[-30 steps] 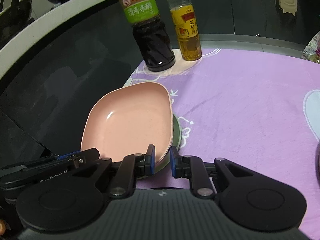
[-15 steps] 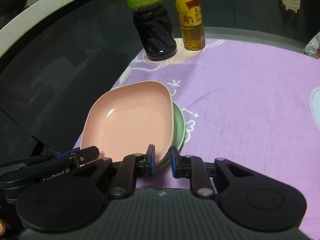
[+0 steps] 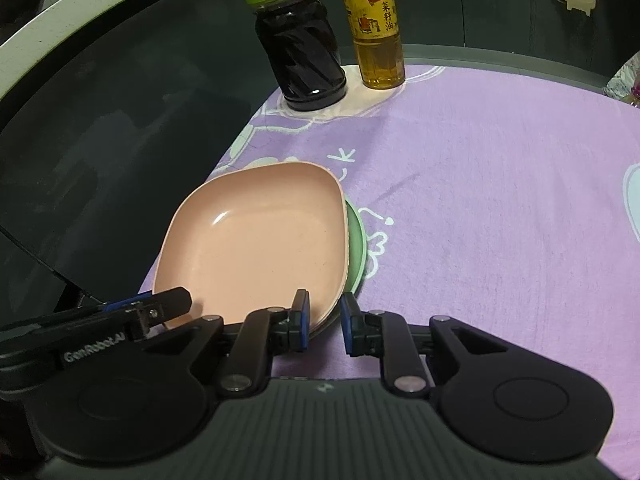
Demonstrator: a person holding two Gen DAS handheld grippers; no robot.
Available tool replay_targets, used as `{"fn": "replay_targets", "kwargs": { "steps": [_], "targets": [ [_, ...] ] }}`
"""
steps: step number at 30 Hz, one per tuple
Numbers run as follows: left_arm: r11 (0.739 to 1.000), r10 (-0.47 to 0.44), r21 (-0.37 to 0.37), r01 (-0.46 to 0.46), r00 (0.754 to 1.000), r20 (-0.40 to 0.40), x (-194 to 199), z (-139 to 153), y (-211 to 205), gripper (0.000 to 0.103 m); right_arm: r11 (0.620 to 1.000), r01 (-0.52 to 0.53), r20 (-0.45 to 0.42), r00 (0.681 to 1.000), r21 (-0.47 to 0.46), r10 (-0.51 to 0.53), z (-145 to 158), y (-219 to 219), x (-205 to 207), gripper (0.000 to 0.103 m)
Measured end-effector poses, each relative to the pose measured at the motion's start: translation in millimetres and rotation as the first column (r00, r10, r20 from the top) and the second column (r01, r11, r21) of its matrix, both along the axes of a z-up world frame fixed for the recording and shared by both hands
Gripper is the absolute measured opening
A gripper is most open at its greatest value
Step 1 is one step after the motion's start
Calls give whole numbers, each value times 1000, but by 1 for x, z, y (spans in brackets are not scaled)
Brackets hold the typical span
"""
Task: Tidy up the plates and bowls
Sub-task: 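Carry the pink plate with both grippers and lower it onto the green plate, then open both grippers and move both tools to the steel bowl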
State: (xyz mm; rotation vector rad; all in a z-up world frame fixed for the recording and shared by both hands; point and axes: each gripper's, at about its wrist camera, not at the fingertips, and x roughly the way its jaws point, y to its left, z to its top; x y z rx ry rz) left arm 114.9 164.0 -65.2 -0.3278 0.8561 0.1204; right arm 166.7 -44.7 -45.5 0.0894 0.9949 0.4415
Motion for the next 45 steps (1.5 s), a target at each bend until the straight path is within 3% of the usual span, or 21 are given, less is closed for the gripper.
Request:
{"fn": "replay_targets", "kwargs": {
  "steps": [11, 16, 25, 37, 45],
  "targets": [
    [999, 33, 13, -33, 999, 15, -6, 11, 3, 24, 1000, 12, 1, 1000, 16, -12, 4, -6, 1, 19],
    [999, 42, 18, -42, 999, 21, -8, 16, 2, 24, 999, 31, 8, 999, 33, -31, 10, -14, 0, 24],
    [997, 33, 63, -39, 996, 86, -19, 41, -21, 24, 995, 61, 30, 998, 76, -63, 22, -38, -8, 24],
    [989, -125, 91, 116, 987, 101, -8, 59, -101, 24, 973, 169, 43, 983, 154, -178, 30, -104, -16, 25],
    [970, -234, 82, 228, 969, 83, 7, 54, -162, 24, 927, 300, 30, 949, 225, -314, 25, -174, -28, 25]
  ]
}}
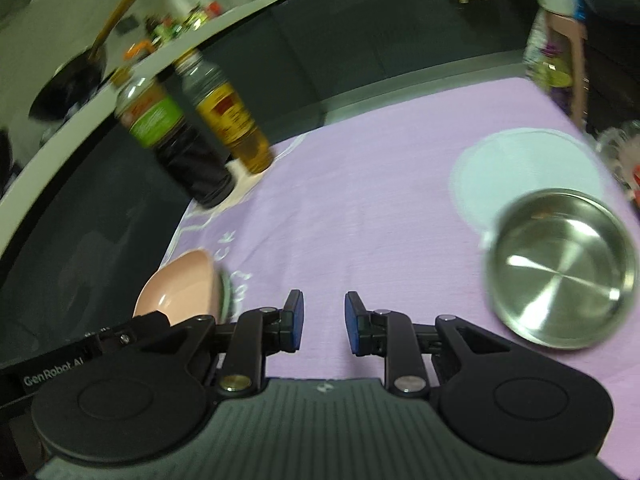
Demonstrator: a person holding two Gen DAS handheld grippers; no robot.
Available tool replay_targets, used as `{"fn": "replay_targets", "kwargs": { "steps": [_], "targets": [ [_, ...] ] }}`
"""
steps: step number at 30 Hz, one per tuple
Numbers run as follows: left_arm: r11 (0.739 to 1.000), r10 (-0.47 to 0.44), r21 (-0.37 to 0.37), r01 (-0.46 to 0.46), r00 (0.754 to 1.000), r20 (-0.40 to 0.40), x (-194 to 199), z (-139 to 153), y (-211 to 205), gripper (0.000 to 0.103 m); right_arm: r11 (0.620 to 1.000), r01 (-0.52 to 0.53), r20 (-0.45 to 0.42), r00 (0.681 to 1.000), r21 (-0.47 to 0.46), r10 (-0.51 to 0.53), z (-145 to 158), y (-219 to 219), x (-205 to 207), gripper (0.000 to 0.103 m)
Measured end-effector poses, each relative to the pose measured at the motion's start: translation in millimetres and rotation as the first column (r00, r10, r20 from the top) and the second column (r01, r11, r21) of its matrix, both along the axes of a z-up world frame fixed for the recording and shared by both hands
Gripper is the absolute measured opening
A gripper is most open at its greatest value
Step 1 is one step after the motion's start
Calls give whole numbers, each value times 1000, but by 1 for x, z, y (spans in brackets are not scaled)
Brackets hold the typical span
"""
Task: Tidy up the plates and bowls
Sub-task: 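Open both grippers and move both tools to the steel bowl, then close both grippers on the steel bowl's rim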
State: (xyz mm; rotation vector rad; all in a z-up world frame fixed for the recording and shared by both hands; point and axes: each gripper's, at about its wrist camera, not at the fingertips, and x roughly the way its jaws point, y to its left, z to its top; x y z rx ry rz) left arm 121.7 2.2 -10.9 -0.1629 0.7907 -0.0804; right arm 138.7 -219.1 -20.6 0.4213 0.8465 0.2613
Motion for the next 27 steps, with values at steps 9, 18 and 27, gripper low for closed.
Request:
{"fn": "replay_targets", "kwargs": {
  "steps": [9, 18, 27],
  "targets": [
    [992, -125, -30, 124, 991, -39, 12, -8, -62, 24, 978, 207, 31, 978, 31, -208, -3, -76, -24, 25],
    [968, -250, -9, 250, 966, -65, 23, -17, -119, 24, 931, 358, 15, 933, 79, -360, -12, -124, -37, 25],
    [968, -251, -31, 249, 958, -138, 44, -38, -138, 24, 931, 357, -21, 934, 71, -356, -23, -138, -34, 25]
  ]
}}
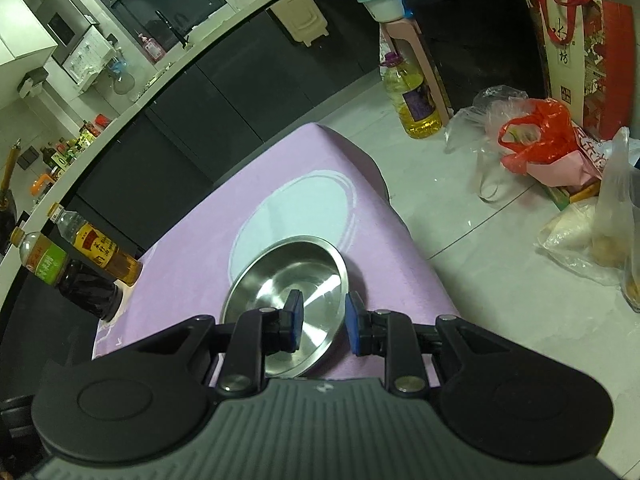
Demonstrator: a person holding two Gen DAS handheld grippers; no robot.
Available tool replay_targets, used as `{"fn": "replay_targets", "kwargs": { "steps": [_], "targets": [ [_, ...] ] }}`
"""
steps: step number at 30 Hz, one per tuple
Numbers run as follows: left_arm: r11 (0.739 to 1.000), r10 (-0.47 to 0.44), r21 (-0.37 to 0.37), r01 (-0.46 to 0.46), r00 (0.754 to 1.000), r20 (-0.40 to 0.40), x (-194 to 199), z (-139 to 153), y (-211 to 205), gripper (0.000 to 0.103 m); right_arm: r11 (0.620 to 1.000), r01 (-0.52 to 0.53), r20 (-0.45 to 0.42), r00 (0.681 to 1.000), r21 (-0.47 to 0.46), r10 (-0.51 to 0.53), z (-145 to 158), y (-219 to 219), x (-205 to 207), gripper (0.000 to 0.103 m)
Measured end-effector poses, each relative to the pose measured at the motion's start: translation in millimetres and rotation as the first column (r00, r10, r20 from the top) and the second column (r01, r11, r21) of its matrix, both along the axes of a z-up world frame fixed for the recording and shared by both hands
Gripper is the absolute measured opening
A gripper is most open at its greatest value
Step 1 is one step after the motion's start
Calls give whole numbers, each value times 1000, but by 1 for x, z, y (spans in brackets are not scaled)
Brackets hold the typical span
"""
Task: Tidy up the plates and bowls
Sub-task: 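Close both grippers on the steel bowl's rim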
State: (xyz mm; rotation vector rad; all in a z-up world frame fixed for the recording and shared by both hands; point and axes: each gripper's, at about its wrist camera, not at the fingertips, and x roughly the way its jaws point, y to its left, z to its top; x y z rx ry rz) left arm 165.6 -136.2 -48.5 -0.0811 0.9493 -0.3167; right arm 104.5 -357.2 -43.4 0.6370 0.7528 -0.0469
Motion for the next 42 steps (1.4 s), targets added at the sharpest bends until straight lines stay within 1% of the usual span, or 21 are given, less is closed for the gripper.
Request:
{"fn": "replay_targets", "kwargs": {
  "steps": [5, 8, 12, 18, 20, 22, 23, 25, 26, 34, 38, 42],
  "targets": [
    [1000, 19, -11, -19, 1000, -16, 11, -4, -7, 24, 1000, 2, -13, 1000, 12, -2, -7, -7, 4, 25],
    [1000, 11, 1, -11, 1000, -19, 16, -7, -15, 24, 1000, -5, -23, 1000, 18, 6, -11, -7, 7, 25],
    [1000, 9, 23, -8, 999, -39, 23, -15, -23, 24, 1000, -13, -37, 999, 20, 14, -15, -5, 11, 25],
    [1000, 7, 14, -6, 997, -82, 29, -25, -24, 23, 1000, -17, -43, 999, 3, 17, -18, -5, 13, 25],
    [1000, 14, 5, -14, 995, -97, 32, -26, -23, 22, 1000, -15, -37, 999, -5, 15, -18, -4, 13, 25],
    [1000, 12, -4, -13, 995, -100, 32, -26, -22, 12, 1000, -16, -36, 999, -13, 15, -19, -3, 14, 25],
    [1000, 3, -8, -4, 995, -97, 31, -26, -23, 12, 1000, -23, -42, 999, -17, 22, -20, -2, 16, 25],
    [1000, -3, 9, 4, 997, -75, 26, -22, -23, 13, 999, -37, -48, 998, -33, 36, -21, 2, 17, 19],
    [1000, -7, 14, 8, 998, -63, 24, -20, -23, 13, 998, -40, -48, 998, -52, 37, -19, 4, 17, 18],
    [1000, -21, 2, 21, 999, 26, 1, 8, -6, 14, 998, -39, -15, 999, -56, 39, -3, 13, 6, 18],
    [1000, -20, 17, 18, 996, 90, -11, 21, 5, 15, 996, -62, 5, 998, -70, 63, 7, 26, 3, 18],
    [1000, -9, 19, 6, 991, 130, -21, 31, 19, 15, 992, -92, 23, 995, -88, 94, 16, 42, 2, 18]
  ]
}}
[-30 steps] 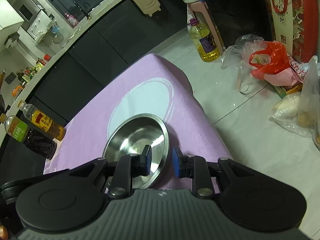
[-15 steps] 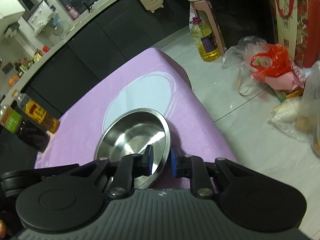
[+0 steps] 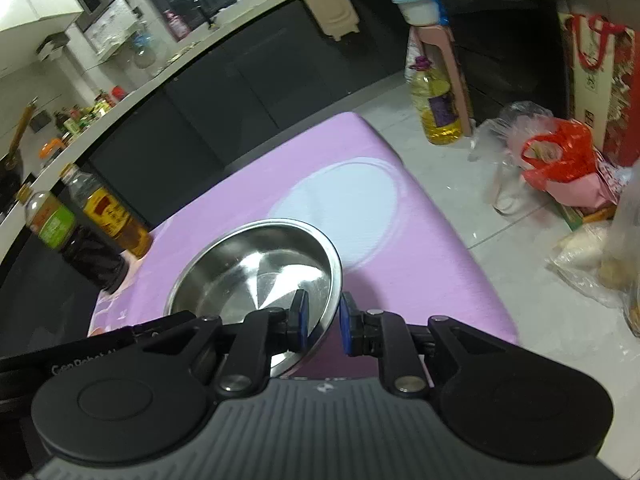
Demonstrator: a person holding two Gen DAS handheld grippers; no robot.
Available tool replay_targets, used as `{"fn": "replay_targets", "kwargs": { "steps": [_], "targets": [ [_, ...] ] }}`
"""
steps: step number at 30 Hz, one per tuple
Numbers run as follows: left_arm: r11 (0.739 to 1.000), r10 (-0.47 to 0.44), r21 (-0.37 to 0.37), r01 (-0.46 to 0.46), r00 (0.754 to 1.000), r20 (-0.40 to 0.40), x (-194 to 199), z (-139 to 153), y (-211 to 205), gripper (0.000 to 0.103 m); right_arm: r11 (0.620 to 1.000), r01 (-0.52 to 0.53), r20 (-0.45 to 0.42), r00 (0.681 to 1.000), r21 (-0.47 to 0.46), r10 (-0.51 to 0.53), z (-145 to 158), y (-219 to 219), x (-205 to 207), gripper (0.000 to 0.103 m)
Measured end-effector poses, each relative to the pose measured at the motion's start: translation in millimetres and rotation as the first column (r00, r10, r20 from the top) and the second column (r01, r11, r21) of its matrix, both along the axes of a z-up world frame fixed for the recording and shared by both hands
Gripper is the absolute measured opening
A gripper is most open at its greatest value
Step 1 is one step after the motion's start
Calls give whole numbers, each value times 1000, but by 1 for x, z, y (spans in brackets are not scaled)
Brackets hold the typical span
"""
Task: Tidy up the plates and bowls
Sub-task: 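Close both grippers on the steel bowl's rim, then lift the steel bowl with both grippers and carry it over the pink plate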
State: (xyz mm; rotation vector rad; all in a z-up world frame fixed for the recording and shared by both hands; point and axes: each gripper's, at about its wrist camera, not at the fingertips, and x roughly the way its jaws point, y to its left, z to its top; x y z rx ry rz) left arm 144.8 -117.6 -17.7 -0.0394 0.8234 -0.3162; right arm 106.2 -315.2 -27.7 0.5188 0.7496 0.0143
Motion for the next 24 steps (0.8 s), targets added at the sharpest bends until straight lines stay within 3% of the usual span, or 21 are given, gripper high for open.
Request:
{"fn": "replay_targets", "kwargs": {
  "steps": [17, 24],
  "targets": [
    [988, 132, -88, -126, 990, 59, -29, 18, 99, 16, 984, -147, 31, 988, -97, 151, 26, 82, 8, 18],
    [977, 197, -92, -190, 978, 72, -36, 20, 135, 16, 965, -227, 27, 972, -131, 232, 32, 120, 13, 18]
  ]
}}
